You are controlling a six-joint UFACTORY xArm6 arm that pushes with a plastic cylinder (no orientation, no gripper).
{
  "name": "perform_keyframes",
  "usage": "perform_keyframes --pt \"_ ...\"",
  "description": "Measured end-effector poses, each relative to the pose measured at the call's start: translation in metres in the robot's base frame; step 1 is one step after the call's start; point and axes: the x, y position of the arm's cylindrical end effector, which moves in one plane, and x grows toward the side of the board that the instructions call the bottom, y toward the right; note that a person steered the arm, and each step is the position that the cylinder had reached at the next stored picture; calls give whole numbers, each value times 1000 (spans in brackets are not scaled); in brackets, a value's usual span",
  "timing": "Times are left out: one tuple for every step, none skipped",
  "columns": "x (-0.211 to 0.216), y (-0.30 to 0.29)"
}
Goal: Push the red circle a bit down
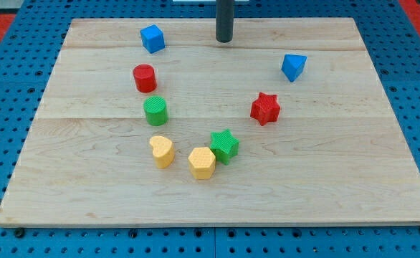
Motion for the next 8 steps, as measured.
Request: perform_keyframes --pt "6 -13" --pt "23 -30" --pt "49 -83" --pt "53 -88" --pt "85 -95" --pt "99 -140" --pt "102 -181" --pt "102 -226"
